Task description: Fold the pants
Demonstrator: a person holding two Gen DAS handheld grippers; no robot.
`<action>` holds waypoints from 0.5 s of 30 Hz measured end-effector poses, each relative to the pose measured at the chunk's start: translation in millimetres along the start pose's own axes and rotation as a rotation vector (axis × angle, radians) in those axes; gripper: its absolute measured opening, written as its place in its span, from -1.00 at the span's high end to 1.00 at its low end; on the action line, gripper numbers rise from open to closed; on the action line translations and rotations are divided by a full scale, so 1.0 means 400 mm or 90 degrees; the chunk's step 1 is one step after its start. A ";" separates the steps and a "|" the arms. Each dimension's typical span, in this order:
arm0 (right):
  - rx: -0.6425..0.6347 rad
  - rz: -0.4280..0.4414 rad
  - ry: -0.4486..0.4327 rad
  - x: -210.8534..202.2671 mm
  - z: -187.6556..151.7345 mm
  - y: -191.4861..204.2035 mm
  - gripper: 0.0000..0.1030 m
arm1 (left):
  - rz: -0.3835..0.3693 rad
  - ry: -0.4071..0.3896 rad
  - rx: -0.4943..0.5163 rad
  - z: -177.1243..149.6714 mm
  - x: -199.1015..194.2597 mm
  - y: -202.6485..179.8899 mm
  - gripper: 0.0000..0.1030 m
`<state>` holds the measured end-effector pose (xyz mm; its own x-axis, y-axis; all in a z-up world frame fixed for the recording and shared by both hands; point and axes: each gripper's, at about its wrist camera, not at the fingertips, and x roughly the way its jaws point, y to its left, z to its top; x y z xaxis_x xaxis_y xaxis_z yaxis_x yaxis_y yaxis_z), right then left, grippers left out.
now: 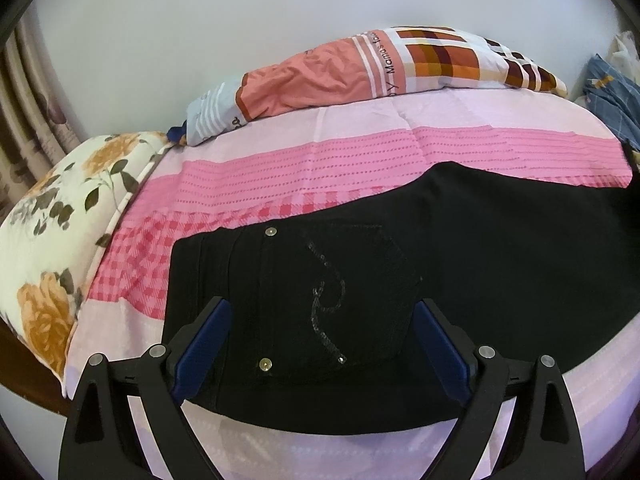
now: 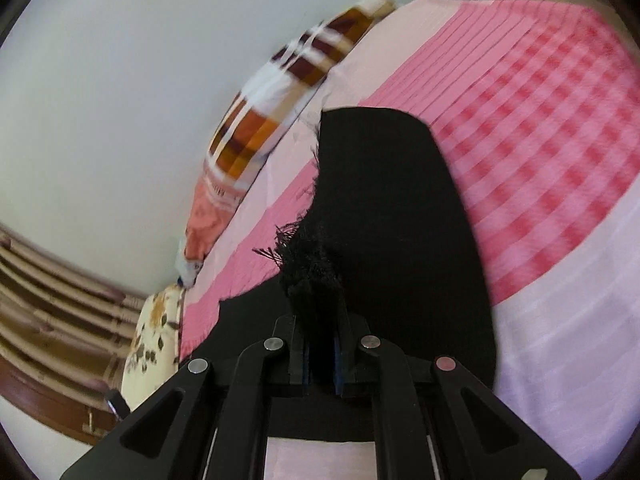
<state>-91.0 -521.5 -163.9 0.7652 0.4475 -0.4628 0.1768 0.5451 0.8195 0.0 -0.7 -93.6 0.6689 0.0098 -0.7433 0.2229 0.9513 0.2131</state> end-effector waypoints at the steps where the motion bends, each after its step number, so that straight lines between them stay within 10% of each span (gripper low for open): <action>1: -0.005 0.000 0.014 0.021 -0.009 0.012 0.82 | -0.002 0.001 -0.002 -0.001 0.001 0.000 -0.80; 15: -0.027 0.037 0.114 0.183 -0.086 0.122 0.82 | -0.010 0.020 -0.005 -0.014 0.017 -0.004 -0.80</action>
<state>-47.6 -437.7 -169.3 0.6498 0.5962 -0.4716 0.1063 0.5430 0.8330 0.2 -0.5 -102.3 0.6430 0.0041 -0.7659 0.2273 0.9539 0.1959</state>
